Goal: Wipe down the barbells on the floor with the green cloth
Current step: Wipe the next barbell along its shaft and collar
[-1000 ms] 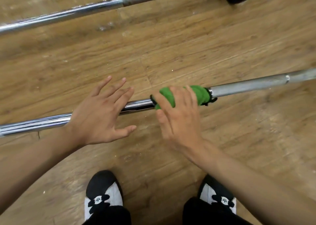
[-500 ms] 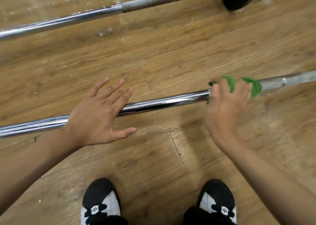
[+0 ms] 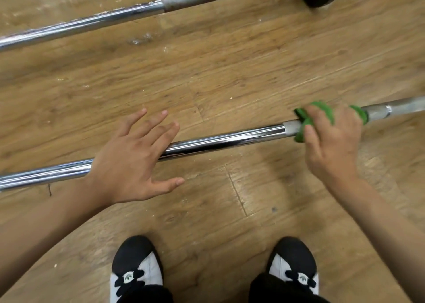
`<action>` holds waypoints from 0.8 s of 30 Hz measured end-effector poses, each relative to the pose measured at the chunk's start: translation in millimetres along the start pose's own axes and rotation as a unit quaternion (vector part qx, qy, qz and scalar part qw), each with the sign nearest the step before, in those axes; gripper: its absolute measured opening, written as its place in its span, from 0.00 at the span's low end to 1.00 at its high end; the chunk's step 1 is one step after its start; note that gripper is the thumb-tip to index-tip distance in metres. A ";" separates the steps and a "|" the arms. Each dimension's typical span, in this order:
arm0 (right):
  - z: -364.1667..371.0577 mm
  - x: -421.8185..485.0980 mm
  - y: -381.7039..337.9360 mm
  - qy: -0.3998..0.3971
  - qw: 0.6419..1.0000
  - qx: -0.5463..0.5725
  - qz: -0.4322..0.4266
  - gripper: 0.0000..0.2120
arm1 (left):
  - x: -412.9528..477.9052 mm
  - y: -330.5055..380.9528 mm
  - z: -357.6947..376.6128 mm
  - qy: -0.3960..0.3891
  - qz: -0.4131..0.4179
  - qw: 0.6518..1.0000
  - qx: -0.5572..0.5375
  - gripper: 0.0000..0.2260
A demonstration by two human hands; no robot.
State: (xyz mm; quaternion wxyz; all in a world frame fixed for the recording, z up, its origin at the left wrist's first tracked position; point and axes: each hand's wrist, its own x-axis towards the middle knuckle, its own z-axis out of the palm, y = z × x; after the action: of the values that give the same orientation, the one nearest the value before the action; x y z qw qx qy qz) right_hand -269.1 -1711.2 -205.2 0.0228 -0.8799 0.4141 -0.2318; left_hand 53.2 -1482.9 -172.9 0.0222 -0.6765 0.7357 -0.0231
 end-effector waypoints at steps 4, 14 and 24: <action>0.1 3.9 16.6 0.065 0.990 -0.011 0.128 0.30 | -4.0 5.5 -1.4 -0.012 -0.003 1.000 -0.002 0.47; 14.2 -27.8 -147.5 -0.045 0.990 0.113 -0.078 0.25 | -13.0 22.8 -1.7 0.000 -0.015 1.000 0.000 0.45; -16.1 -15.7 6.9 0.002 0.998 -0.006 0.064 0.22 | -20.1 30.7 0.0 -0.011 -0.025 0.999 -0.026 0.45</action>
State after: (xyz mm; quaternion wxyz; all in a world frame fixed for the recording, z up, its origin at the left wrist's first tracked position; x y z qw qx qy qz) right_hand -289.6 -1701.7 -198.5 0.0313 -0.8514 0.4706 -0.2296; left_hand 24.4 -1460.3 -174.9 0.0120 -0.6953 0.7186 0.0027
